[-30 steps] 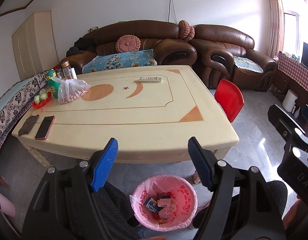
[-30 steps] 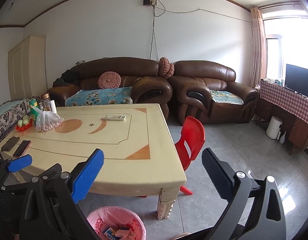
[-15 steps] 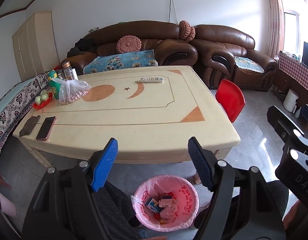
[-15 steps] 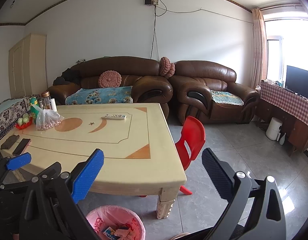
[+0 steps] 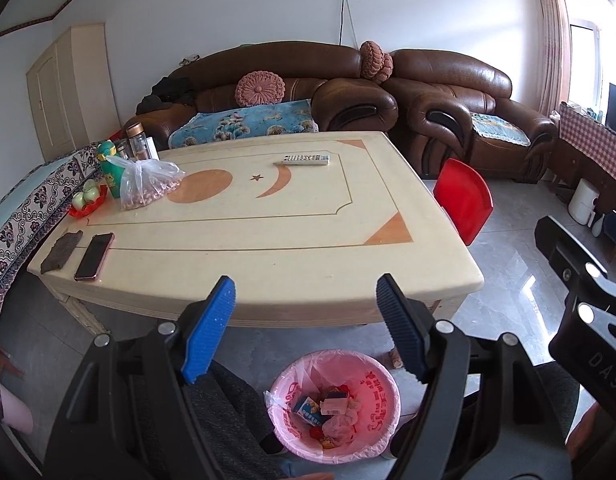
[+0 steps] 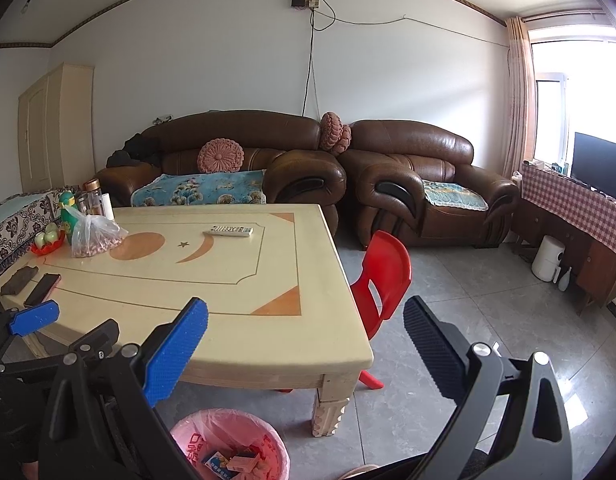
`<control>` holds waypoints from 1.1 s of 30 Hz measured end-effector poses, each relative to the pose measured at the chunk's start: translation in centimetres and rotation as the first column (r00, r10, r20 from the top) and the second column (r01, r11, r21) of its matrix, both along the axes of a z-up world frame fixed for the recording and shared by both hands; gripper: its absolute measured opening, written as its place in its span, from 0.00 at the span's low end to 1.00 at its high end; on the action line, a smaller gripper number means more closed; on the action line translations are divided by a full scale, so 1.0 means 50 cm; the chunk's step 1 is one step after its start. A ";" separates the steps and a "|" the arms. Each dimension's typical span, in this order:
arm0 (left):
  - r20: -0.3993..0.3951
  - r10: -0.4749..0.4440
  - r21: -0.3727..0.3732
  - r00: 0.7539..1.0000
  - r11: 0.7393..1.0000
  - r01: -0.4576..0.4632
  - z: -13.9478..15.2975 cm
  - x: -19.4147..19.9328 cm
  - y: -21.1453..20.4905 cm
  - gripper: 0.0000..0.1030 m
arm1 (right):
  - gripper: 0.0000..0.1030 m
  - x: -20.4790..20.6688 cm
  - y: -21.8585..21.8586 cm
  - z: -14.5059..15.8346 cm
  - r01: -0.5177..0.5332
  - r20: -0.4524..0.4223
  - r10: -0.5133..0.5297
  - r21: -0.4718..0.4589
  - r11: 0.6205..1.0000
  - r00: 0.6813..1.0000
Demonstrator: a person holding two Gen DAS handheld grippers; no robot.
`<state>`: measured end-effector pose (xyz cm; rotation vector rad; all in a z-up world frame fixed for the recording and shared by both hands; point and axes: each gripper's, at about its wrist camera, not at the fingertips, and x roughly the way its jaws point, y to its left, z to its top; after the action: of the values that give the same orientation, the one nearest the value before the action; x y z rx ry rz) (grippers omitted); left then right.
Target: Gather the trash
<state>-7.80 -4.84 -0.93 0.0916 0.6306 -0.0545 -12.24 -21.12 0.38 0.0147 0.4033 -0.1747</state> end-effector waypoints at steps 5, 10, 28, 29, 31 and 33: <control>0.002 0.009 0.009 1.000 1.000 -0.009 -0.004 0.005 0.000 0.77 | 0.93 0.006 -0.003 -0.007 0.001 -0.005 -0.001 -0.001 1.000 1.000; -0.003 0.003 0.013 1.000 1.000 -0.003 -0.009 0.008 -0.001 0.77 | 0.93 0.013 -0.007 -0.009 0.000 -0.011 0.000 0.002 1.000 1.000; 0.026 -0.013 0.030 1.000 0.999 0.013 -0.009 -0.003 -0.006 0.77 | 0.93 0.017 -0.009 -0.013 -0.002 -0.014 0.002 -0.002 1.000 1.000; 0.028 -0.011 0.033 1.000 0.999 0.010 -0.008 -0.004 -0.006 0.77 | 0.93 0.016 -0.008 -0.013 -0.002 -0.013 0.002 -0.004 1.000 1.000; 0.023 -0.020 0.029 1.000 0.999 0.020 -0.008 -0.004 -0.006 0.77 | 0.93 0.017 -0.009 -0.013 -0.004 -0.013 0.004 -0.004 1.000 1.000; 0.021 -0.015 0.034 1.000 0.999 0.015 -0.008 -0.003 -0.006 0.77 | 0.93 0.017 -0.009 -0.013 -0.005 -0.013 0.005 -0.005 1.000 1.000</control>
<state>-7.93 -5.13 -1.34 0.1294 0.6101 -0.0574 -11.38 -21.56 -0.28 0.0080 0.4161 -0.1713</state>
